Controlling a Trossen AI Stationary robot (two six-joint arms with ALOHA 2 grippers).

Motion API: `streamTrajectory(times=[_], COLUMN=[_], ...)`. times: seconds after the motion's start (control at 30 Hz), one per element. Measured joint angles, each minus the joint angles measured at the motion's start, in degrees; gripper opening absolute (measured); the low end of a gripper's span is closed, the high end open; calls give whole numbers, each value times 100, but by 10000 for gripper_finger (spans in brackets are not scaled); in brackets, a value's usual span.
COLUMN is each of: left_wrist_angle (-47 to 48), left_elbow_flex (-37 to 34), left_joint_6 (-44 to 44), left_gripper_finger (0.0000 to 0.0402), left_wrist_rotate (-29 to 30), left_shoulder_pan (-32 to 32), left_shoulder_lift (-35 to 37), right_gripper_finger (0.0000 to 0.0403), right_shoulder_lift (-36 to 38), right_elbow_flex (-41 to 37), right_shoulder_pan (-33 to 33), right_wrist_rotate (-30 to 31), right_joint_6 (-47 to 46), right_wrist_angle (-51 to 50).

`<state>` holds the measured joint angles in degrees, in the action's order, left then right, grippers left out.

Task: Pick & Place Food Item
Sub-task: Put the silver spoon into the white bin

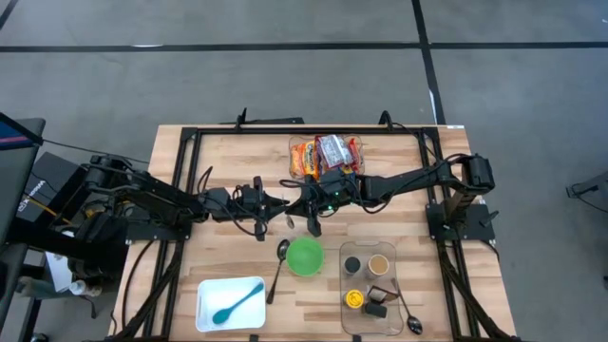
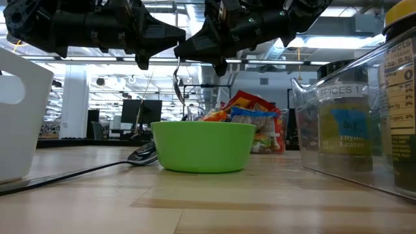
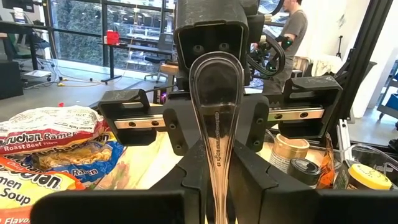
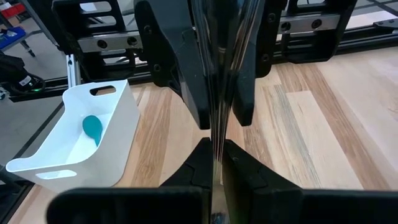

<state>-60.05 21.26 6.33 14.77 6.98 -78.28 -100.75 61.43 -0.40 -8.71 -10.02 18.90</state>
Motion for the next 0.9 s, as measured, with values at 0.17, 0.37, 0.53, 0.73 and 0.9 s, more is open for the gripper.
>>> streamTrajectory(times=[0.17, 0.37, 0.53, 0.73, 0.9], left_wrist_angle=[0, 0, 0, 0, 0], left_elbow_flex=[0, 0, 0, 0, 0], left_joint_6=[-4, -2, -4, -2, -4], left_gripper_finger=[46, 36, 43, 36, 40], left_wrist_rotate=[10, 21, 21, 20, 19], left_shoulder_pan=[0, 0, 0, 0, 0], left_shoulder_lift=[0, 0, 0, 0, 0], right_gripper_finger=[12, 12, 12, 12, 12], right_shoulder_lift=[0, 0, 0, 0, 0], right_elbow_flex=[0, 0, 0, 0, 0], right_shoulder_pan=[0, 0, 0, 0, 0], right_wrist_rotate=[0, 0, 0, 0, 0], right_joint_6=[-2, -2, -2, -2, -2], right_wrist_angle=[0, 0, 0, 0, 0])
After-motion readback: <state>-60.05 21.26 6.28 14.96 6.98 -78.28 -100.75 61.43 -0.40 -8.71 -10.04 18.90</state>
